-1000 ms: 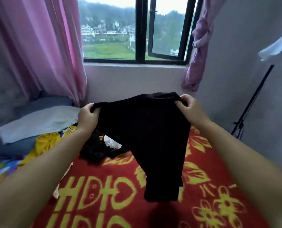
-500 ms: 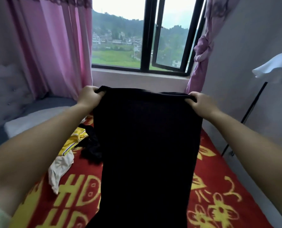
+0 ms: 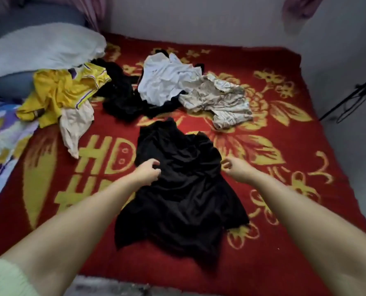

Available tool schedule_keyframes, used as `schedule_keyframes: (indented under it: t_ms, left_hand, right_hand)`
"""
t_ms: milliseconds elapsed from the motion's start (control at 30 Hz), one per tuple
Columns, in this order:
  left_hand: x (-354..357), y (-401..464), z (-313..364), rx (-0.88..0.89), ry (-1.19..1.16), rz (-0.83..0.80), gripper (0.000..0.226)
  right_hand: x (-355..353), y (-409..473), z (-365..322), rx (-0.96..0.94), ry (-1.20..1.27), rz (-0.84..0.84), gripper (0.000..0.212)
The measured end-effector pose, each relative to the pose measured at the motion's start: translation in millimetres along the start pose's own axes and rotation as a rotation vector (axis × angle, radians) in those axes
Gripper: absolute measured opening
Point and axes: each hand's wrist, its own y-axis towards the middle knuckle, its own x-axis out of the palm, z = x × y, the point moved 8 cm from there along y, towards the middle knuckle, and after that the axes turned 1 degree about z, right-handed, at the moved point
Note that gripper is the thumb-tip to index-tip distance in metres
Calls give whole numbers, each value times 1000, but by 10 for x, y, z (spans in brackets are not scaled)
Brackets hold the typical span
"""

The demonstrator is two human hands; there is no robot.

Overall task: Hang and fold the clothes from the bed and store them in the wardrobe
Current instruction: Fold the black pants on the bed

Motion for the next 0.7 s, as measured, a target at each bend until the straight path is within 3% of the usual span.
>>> schedule_keyframes:
  t_ms: [167, 267, 333, 433, 533, 700]
  left_hand:
    - [1428, -50, -900, 75, 454, -313, 35]
    - [2132, -242, -1338, 145, 690, -520, 40]
    - [2391, -367, -1615, 215, 959, -557, 59]
    - [2514, -386, -1757, 334, 1175, -379, 59]
    - [2419, -313, -1678, 349, 1078, -222, 32]
    - [1579, -171, -1235, 105, 234, -28, 10]
  right_hand:
    - [1755, -136, 637, -25, -261, -447, 48]
    - [2615, -456, 1019, -24, -453, -729, 81]
    - [2901, -631, 1157, -19, -565, -709, 94]
    - [2985, -617, 1119, -125, -628, -415, 61]
    - [2781, -487, 1043, -197, -513, -221, 34]
    - [1738, -249, 803, 32, 255, -77, 8]
